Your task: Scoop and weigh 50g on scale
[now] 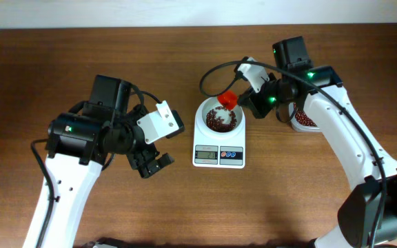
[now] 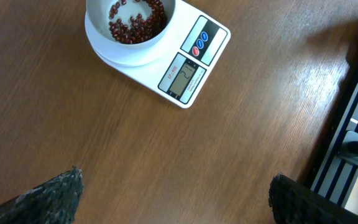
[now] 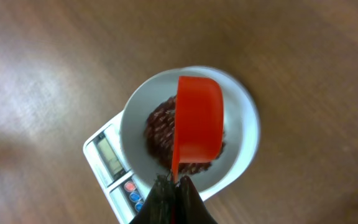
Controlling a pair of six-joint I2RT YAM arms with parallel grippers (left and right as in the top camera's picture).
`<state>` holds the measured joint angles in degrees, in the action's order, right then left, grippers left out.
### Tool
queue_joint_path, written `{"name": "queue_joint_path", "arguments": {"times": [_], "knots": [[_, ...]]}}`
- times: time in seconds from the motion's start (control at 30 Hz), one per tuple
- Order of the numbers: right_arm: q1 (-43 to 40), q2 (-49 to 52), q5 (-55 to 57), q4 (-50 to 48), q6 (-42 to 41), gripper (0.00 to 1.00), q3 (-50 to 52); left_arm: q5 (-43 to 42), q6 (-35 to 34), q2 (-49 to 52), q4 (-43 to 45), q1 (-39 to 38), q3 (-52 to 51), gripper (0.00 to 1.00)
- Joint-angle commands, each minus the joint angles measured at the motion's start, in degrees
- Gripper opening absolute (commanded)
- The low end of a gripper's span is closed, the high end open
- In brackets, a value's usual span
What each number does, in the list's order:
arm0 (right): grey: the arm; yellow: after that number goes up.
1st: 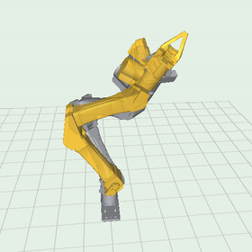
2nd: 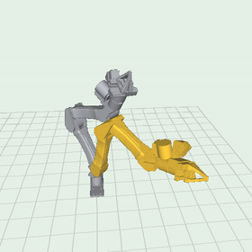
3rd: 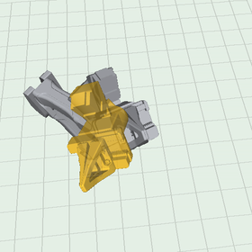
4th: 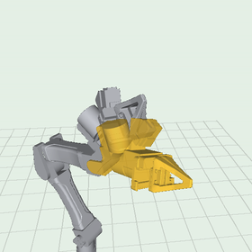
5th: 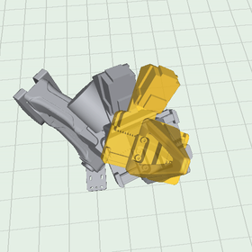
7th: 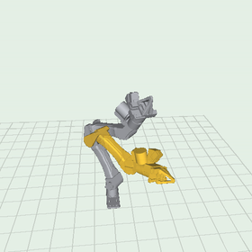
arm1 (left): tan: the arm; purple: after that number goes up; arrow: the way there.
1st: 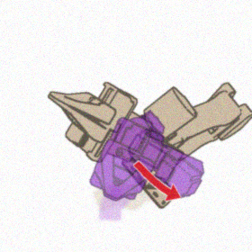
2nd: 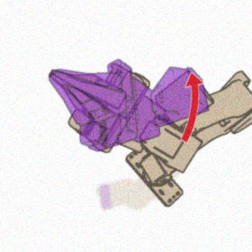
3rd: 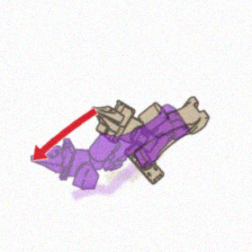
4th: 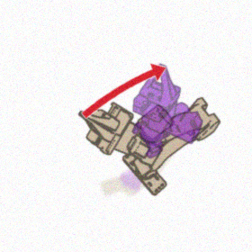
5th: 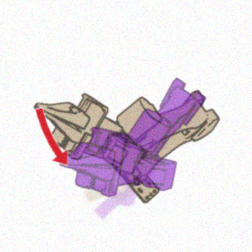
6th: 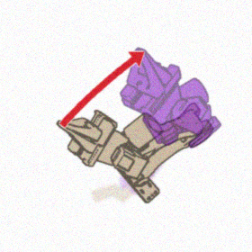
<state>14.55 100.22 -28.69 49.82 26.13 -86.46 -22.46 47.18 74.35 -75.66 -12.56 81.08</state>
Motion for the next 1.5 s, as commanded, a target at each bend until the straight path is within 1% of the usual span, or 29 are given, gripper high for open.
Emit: {"name": "queue_joint_path", "arguments": {"times": [0.0, 0.03, 0.07, 0.13, 0.23, 0.27, 0.3, 0.33, 0.37, 0.43, 0.47, 0.5, 0.53, 0.6, 0.63, 0.67, 0.73, 0.83, 0.9, 0.93, 1.0, 1.03, 1.1, 1.13, 1.23, 1.37, 1.47], "knots": [[0.9, -1.4, -4.8, 1.9, 2.2, 0.04, -0.8, -0.2, 0.5, -1.0, 0.0, 0.2, -0.4, 0.99], [1.1, -1.4, -5.9, 1.9, 4.9, 0.04, -0.8, -0.2, 0.5, -1.0, -0.1, 0.2, -0.4, 0.99], [1.3, -1.4, -3.5, 1.2, 4.8, 0.04, -0.8, -0.2, 0.5, -1.0, 0.0, 0.2, -0.4, 0.99], [1.5, -1.5, 3.6, 0.9, -0.1, 0.04, -0.8, -0.2, 0.5, -1.0, -0.1, 0.2, -0.4, 0.99], [2.2, -1.5, -1.0, 2.9, 5.2, 0.04, -0.8, -0.2, 0.5, -1.0, -0.1, 0.2, -0.4, 0.99], [2.3, -1.5, 1.8, 2.0, 4.4, 0.04, -0.8, -0.2, 0.5, -1.0, 0.0, 0.2, -0.4, 0.99], [2.3, -1.5, 6.3, 0.9, 1.0, 0.04, -0.8, -0.2, 0.5, -1.0, 0.0, 0.2, -0.4, 0.99], [2.3, -1.5, 7.8, 0.7, -1.3, 0.04, -0.8, -0.2, 0.5, -1.0, -0.1, 0.2, -0.4, 0.99], [2.3, -1.7, 6.4, 1.2, -1.4, 0.04, -0.9, -0.2, 0.5, -1.0, -0.1, 0.2, -0.4, 0.99], [2.4, -1.9, -0.5, 2.1, 2.6, 0.04, -0.9, -0.2, 0.5, -1.0, 0.0, 0.2, -0.4, 0.99], [2.3, -1.8, 1.7, 0.6, 1.2, 0.04, -0.9, -0.2, 0.5, -1.0, 0.0, 0.2, -0.4, 0.99], [2.3, -1.8, 6.0, -0.6, -2.3, 0.04, -0.9, -0.2, 0.5, -1.0, 0.0, 0.2, -0.4, 0.99], [2.4, -1.9, 6.8, -0.5, -3.5, 0.04, -0.9, -0.2, 0.5, -1.0, -0.1, 0.2, -0.4, 0.99], [2.8, -2.2, -0.2, 1.7, 1.3, 0.04, -0.9, -0.2, 0.5, -1.0, -0.1, 0.2, -0.4, 0.99], [3.0, -2.2, -1.1, 1.8, 3.1, 0.04, -0.9, -0.2, 0.5, -1.0, -0.1, 0.2, -0.4, 0.99], [3.1, -2.1, 0.8, 1.2, 3.2, 0.04, -0.9, -0.2, 0.5, -1.0, -0.1, 0.2, -0.4, 0.99], [3.1, -2.1, 6.3, 0.5, -0.7, 0.04, -0.9, -0.2, 0.5, -1.0, 0.0, 0.2, -0.4, 0.99], [3.1, -2.5, 4.5, 1.8, 0.3, 0.04, -0.9, -0.2, 0.5, -1.0, -0.1, 0.2, -0.4, 0.99], [3.1, -2.4, 8.9, 1.1, -1.0, 0.04, -0.9, -0.2, 0.5, -1.0, -0.1, 0.2, -0.4, 0.99], [3.1, -2.6, 8.2, 1.6, -1.5, 0.04, -0.9, -0.2, 0.5, -1.0, 0.0, 0.2, -0.4, 0.99], [3.1, -2.9, 3.7, 2.6, 2.0, 0.04, -0.9, -0.2, 0.5, -1.0, -0.1, 0.2, -0.4, 0.99], [3.1, -2.9, 5.4, 1.8, 1.8, 0.04, -0.9, -0.2, 0.5, -1.0, -0.1, 0.2, -0.4, 0.99], [3.1, -2.8, 10.0, 0.4, -2.6, 0.04, -0.9, -0.2, 0.5, -1.0, -0.1, 0.2, -0.4, 0.99], [3.1, -3.2, 9.1, 0.3, -4.1, 0.04, -1.1, -0.2, 0.5, -1.0, -0.1, 0.2, -0.4, 0.99], [3.1, -4.5, 6.4, 0.5, -4.2, 0.04, -2.1, -0.2, 0.5, -1.0, -0.1, 0.2, -0.4, 0.99], [2.3, -8.5, 7.4, 2.4, -4.2, 0.04, -4.9, -0.2, 0.5, -1.0, -0.1, 0.2, -0.4, 0.99], [0.0, -12.4, 9.7, 2.8, -4.2, 0.04, -5.5, -0.2, 0.5, -1.0, -0.1, 0.2, -0.4, 0.99]]}}
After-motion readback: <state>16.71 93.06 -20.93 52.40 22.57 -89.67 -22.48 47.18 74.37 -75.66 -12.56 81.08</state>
